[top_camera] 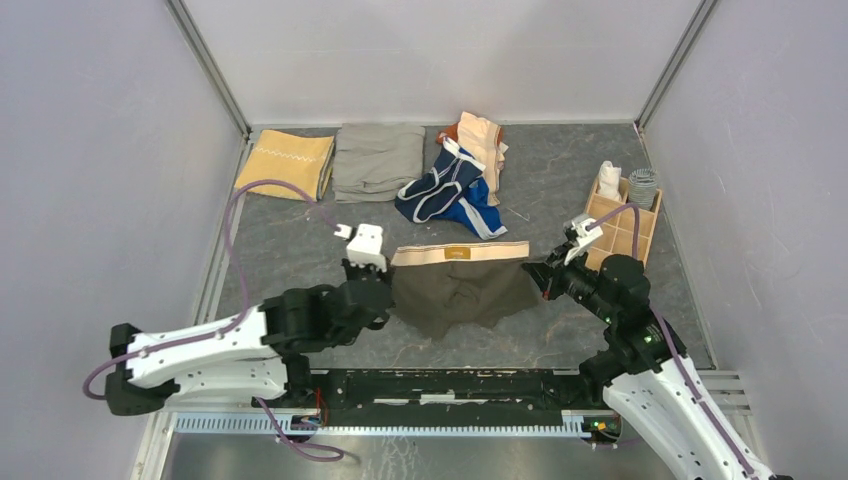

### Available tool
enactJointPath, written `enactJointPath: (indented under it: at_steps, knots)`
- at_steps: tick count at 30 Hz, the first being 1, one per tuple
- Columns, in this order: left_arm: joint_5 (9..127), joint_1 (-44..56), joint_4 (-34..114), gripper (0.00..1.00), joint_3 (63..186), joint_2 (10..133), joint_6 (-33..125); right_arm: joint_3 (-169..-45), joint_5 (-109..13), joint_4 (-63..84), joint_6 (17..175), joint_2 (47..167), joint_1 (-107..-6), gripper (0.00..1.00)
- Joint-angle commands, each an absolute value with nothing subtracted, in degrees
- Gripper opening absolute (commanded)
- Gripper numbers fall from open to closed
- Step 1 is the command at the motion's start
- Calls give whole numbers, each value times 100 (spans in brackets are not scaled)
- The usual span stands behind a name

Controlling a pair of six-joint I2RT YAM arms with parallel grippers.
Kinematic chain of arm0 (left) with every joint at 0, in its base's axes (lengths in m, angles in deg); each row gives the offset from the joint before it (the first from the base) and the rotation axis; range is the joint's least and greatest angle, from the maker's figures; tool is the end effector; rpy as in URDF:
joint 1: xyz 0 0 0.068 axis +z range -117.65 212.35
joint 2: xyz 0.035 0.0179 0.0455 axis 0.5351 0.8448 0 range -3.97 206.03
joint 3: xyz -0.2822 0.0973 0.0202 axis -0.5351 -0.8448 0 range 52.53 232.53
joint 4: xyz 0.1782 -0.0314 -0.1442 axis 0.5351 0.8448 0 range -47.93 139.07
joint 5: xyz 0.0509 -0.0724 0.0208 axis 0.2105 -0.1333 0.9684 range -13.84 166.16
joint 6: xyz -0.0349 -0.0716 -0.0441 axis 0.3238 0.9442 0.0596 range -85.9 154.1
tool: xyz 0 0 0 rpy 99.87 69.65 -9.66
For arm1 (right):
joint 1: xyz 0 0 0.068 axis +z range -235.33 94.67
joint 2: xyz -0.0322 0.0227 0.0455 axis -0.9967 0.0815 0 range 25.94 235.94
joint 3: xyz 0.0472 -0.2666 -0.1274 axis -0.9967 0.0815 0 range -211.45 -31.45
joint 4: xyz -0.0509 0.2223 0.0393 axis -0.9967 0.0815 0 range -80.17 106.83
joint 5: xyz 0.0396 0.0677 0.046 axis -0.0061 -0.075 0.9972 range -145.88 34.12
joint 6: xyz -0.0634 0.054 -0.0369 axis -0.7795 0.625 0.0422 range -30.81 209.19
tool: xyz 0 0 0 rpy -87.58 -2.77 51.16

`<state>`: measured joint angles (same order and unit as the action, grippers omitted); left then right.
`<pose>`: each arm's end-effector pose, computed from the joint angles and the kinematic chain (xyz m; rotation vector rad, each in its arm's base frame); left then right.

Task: Roll the underwear
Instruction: Flatten out the underwear at the center of the board.

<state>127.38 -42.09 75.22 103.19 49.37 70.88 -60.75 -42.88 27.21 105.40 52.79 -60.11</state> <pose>0.1048 -0.1397 0.3239 0.1724 1.9495 -0.2875 0.0992 0.0671 0.2746 -0.3113 1.8587 0.7101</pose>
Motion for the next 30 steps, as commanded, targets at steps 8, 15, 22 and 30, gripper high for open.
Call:
enactJointPath:
  at_steps: [8, 15, 22, 30]
  knots:
    - [11847, -4210, 8515, 2, 10287, 3174, 7489, -7130, -2461, 3950, 9812, 4934, -6013, 0]
    - [11996, -4210, 8968, 2, 10511, 3230, 7824, -7209, -3589, 4381, 10176, 5267, -6017, 0]
    - [13912, -3952, 7757, 2, 9736, 4446, 8297, -5430, -5432, 2437, 10572, 6171, -6011, 0]
    - [12314, -1842, 4444, 2, 9052, 6560, 6965, -5083, -5784, 784, 10381, 7939, -6013, 0]
